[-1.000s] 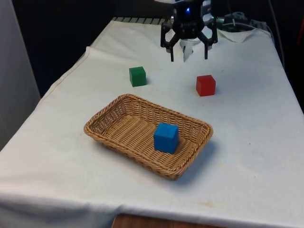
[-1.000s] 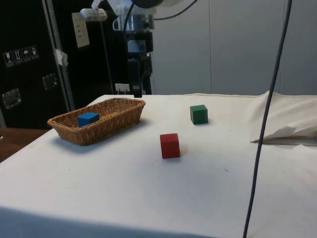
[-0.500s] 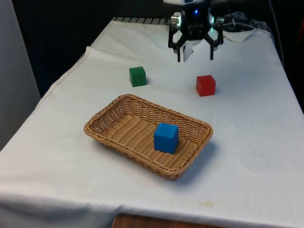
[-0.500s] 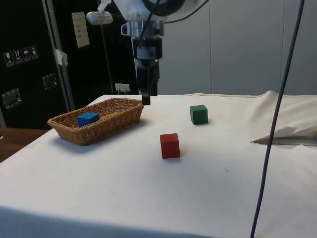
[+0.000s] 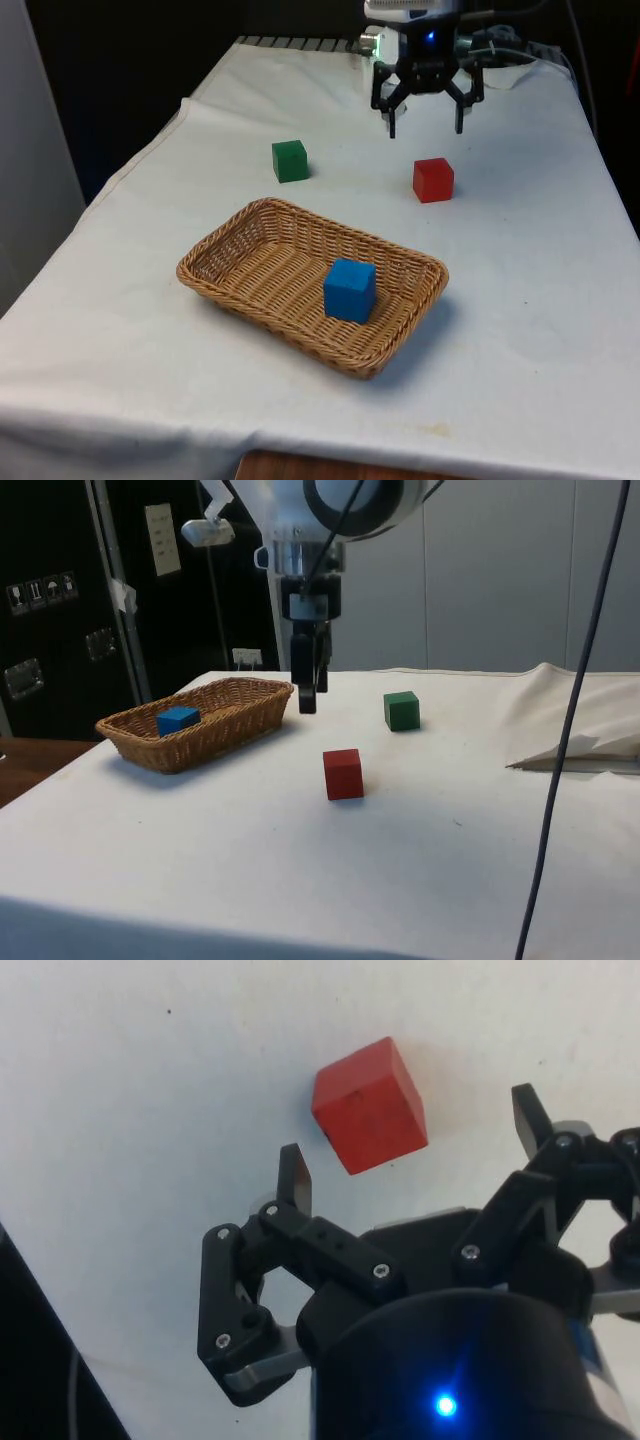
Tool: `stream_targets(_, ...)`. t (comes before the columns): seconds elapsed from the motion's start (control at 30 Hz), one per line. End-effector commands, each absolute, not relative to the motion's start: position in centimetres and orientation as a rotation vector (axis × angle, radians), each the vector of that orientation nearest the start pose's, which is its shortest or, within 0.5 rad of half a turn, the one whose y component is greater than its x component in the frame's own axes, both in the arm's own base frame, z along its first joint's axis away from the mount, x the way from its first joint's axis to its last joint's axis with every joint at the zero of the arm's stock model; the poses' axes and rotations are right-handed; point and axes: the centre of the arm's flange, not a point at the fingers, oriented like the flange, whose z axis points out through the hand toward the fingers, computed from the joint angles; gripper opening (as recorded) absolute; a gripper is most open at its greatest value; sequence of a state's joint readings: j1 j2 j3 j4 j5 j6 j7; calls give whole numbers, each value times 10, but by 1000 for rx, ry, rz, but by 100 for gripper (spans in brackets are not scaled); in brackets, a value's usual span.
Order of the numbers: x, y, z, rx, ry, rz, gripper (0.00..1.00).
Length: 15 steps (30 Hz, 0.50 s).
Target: Pick up exactly two blocks and place them into the basket.
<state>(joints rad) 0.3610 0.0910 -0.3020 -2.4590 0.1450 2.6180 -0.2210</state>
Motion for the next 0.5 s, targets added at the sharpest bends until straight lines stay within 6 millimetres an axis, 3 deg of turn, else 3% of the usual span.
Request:
stream_targets(0.0,487,25,268,-3085,-246,-117,100)
stream_targets(0.47,481,32,248,-3091,-264,-84,100)
